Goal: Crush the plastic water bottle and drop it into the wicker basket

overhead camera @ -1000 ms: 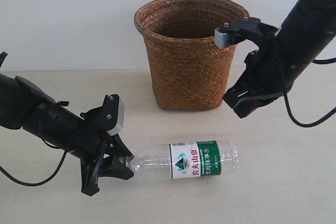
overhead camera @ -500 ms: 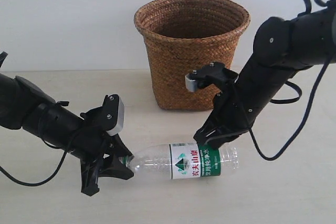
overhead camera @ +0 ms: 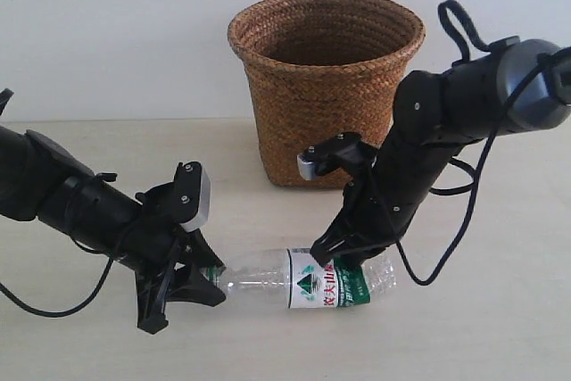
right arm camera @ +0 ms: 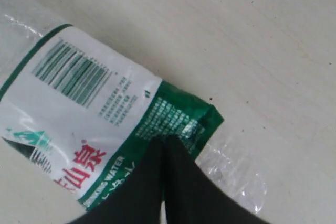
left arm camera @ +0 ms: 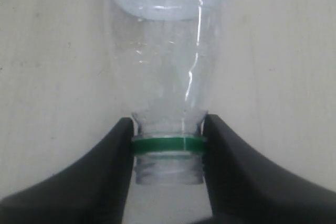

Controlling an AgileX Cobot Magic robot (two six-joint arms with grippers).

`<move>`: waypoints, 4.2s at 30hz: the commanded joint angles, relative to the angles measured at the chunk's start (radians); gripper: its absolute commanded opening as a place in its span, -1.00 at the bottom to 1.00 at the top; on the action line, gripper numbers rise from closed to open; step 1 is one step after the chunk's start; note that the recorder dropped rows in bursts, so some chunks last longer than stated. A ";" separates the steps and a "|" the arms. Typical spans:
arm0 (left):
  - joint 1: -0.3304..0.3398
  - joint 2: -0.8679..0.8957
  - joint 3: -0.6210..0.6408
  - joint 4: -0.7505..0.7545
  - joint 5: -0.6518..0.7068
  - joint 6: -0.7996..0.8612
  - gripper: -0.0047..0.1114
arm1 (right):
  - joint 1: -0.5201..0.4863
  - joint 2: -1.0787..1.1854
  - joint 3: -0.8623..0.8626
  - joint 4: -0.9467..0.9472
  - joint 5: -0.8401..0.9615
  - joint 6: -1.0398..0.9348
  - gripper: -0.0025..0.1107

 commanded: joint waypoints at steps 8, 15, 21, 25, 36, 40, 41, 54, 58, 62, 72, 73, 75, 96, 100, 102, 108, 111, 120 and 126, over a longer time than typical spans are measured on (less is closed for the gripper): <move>-0.006 -0.009 -0.004 -0.029 0.026 0.006 -0.85 | 0.046 0.264 -0.082 -0.257 0.171 0.224 -0.96; -0.006 -0.009 -0.004 -0.029 0.026 0.006 -0.85 | 0.046 0.265 -0.095 -0.257 0.151 0.209 -0.96; -0.006 -0.009 -0.004 -0.029 0.026 0.006 -0.85 | 0.046 0.139 -0.095 -0.207 0.130 0.170 -0.96; -0.006 -0.009 -0.004 -0.029 0.019 0.006 -0.85 | 0.046 0.030 -0.095 -0.145 0.109 0.153 -0.96; -0.006 -0.009 -0.004 -0.029 0.019 0.006 -0.85 | 0.071 -0.091 -0.095 0.181 0.095 -0.104 -0.96; -0.006 -0.009 -0.004 -0.029 0.016 0.006 -0.85 | 0.117 -0.083 -0.095 0.193 0.055 -0.123 -0.96; -0.006 -0.009 -0.004 -0.029 0.016 0.006 -0.85 | 0.127 -0.077 -0.095 0.193 0.045 -0.125 -0.96; -0.006 -0.009 -0.004 -0.029 0.016 0.006 -0.85 | 0.139 0.071 -0.093 0.100 0.023 -0.097 -0.96; -0.006 -0.009 -0.004 -0.029 0.018 0.006 -0.85 | 0.139 0.072 -0.095 0.094 0.015 -0.097 -0.96; -0.006 -0.009 -0.004 -0.029 0.018 0.006 -0.85 | 0.139 0.051 -0.095 0.091 -0.010 -0.097 -0.96; -0.006 -0.002 -0.004 -0.029 0.018 0.006 -0.85 | 0.139 -0.049 -0.095 0.047 -0.076 -0.040 -0.96; -0.006 -0.002 -0.004 -0.029 0.018 0.006 -0.85 | 0.139 -0.045 -0.095 0.047 -0.078 -0.040 -0.96; -0.006 -0.002 -0.004 -0.029 0.018 0.006 -0.85 | 0.139 -0.026 -0.095 0.051 -0.078 -0.038 -0.96; -0.006 -0.002 -0.004 -0.026 0.011 0.006 -0.85 | 0.139 -0.164 -0.095 0.054 0.008 -0.036 -0.96; -0.006 -0.002 -0.004 -0.026 0.010 0.006 -0.85 | 0.139 -0.162 -0.086 0.054 0.054 -0.036 -0.96; -0.006 -0.002 -0.004 -0.026 0.010 0.006 -0.85 | 0.139 -0.142 -0.065 0.058 0.031 -0.036 -0.96; -0.006 -0.002 -0.004 -0.026 0.010 0.006 -0.85 | 0.139 -0.049 -0.043 0.058 0.023 -0.036 -0.96; -0.006 -0.002 -0.004 -0.026 0.010 0.006 -0.85 | 0.141 -0.009 -0.043 0.062 0.015 -0.036 -0.96; -0.006 -0.002 -0.004 -0.026 0.007 0.006 -0.85 | 0.141 0.094 -0.043 0.062 -0.069 -0.036 -0.96; -0.006 -0.002 -0.004 -0.029 0.010 0.006 -0.85 | 0.141 0.221 -0.076 0.062 -0.108 -0.026 -0.96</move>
